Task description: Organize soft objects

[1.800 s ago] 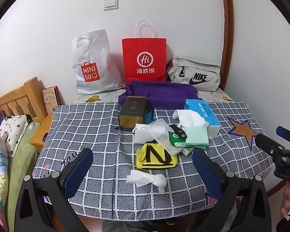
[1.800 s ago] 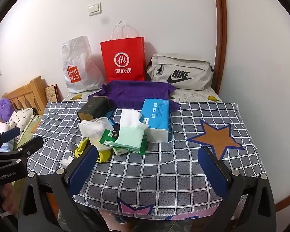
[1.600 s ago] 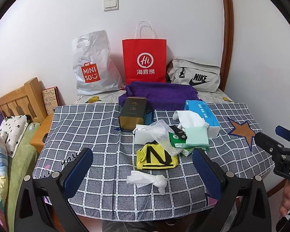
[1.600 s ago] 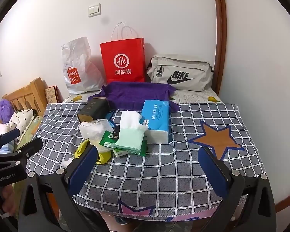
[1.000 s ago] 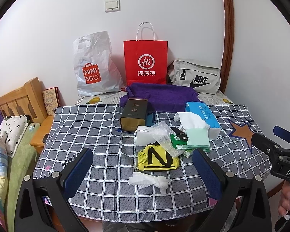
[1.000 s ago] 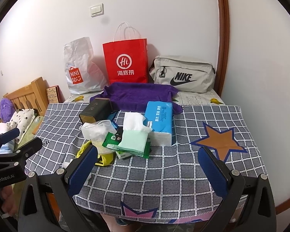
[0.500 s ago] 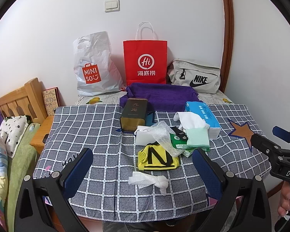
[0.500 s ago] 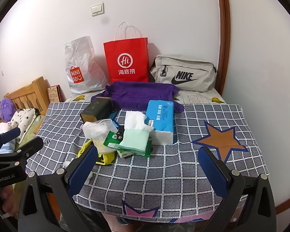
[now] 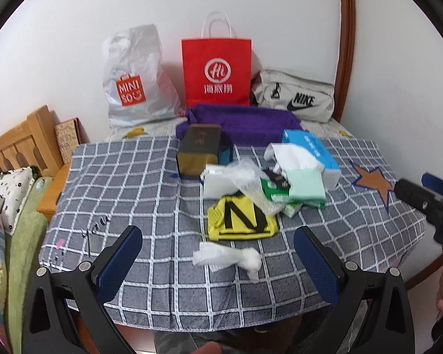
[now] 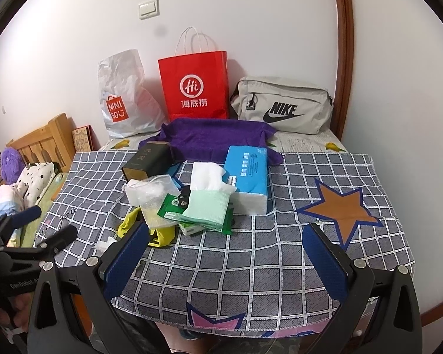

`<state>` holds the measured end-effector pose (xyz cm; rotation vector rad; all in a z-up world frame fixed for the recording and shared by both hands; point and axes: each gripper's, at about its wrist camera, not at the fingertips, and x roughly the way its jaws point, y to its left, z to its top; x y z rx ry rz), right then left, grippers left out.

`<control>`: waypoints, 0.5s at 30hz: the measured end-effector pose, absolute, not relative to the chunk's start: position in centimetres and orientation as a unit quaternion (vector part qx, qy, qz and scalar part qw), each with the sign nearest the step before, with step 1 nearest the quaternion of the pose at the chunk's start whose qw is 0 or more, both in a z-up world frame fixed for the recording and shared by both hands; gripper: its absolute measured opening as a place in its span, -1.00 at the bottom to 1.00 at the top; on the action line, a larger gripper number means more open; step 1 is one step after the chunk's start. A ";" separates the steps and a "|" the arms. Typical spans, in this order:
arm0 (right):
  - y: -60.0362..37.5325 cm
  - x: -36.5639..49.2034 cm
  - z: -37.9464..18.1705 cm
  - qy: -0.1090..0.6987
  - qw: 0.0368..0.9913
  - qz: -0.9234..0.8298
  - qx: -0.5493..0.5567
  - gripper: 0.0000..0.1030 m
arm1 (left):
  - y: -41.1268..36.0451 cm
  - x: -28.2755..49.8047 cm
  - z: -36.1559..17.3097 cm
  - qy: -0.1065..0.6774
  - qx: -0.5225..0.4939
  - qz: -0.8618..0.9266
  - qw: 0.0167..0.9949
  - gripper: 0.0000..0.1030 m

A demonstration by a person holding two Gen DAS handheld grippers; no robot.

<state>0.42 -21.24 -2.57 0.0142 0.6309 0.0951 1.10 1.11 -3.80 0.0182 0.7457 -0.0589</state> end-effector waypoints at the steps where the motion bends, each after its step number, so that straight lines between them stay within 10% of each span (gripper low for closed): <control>1: -21.1 0.5 -2.7 0.312 0.949 0.048 0.006 0.99 | 1.1 1.2 -4.3 0.370 0.007 -0.031 0.929 1.00; 15: -20.5 4.6 -7.0 0.365 0.929 0.057 0.023 0.99 | -0.7 4.9 -12.1 0.436 0.003 -0.079 0.896 0.96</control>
